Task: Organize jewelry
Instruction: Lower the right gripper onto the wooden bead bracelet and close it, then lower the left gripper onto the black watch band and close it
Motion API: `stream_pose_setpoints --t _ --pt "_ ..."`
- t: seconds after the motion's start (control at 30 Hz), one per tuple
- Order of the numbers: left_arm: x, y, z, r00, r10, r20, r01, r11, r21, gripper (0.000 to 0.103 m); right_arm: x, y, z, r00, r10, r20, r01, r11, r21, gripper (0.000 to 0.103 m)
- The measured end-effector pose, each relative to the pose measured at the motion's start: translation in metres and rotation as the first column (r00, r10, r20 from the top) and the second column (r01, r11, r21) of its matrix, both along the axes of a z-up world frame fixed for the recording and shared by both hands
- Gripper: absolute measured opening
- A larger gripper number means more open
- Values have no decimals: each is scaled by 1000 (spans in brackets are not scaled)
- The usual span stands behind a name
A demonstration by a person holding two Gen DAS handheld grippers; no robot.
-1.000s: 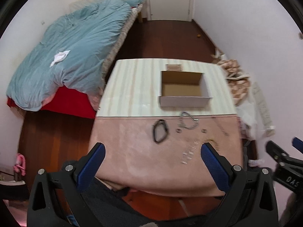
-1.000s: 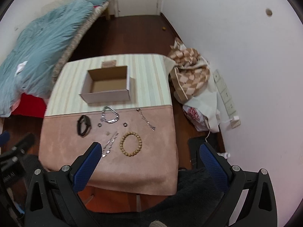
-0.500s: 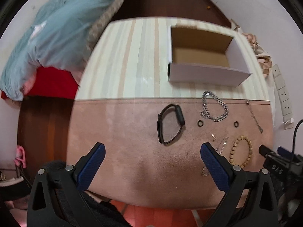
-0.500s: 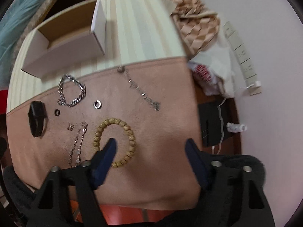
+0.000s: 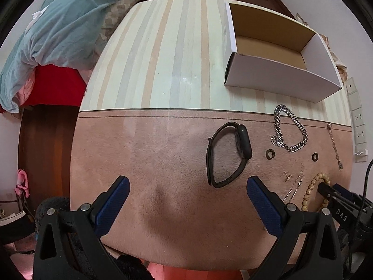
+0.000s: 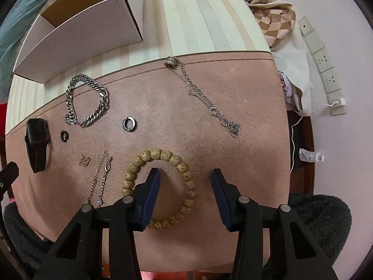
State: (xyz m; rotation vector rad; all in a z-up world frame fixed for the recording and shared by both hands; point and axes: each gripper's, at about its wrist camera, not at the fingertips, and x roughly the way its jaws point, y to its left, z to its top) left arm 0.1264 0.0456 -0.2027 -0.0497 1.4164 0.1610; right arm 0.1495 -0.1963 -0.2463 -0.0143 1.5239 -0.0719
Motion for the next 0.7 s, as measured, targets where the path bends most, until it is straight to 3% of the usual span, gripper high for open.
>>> stream_pose_setpoints --t 0.07,0.4,0.5,0.57,0.6,0.67,0.7 --pt "2 0 -3 1000 -9 -1 9 1000 -10 102 1 4 1 1000 22 15 -22 1000 1 9" --pt "27 31 -29 999 14 -32 -18 990 -142 99 11 24 33 992 17 126 -28 996 84 9" --pt "37 34 -37 999 4 -32 -10 986 -168 76 18 32 35 990 37 138 -47 996 72 9" --pt "43 33 -44 999 -12 -40 5 983 -184 56 21 33 34 990 37 135 -47 996 72 9" --pt "45 32 -48 999 -21 -45 12 983 -185 52 23 32 32 990 36 133 -46 996 73 9" --pt "50 27 -57 997 -59 -52 49 981 -185 29 26 27 27 992 28 124 -38 996 80 9" --pt "53 25 -58 996 -76 -45 67 983 -171 27 28 23 24 993 22 118 -32 996 84 9"
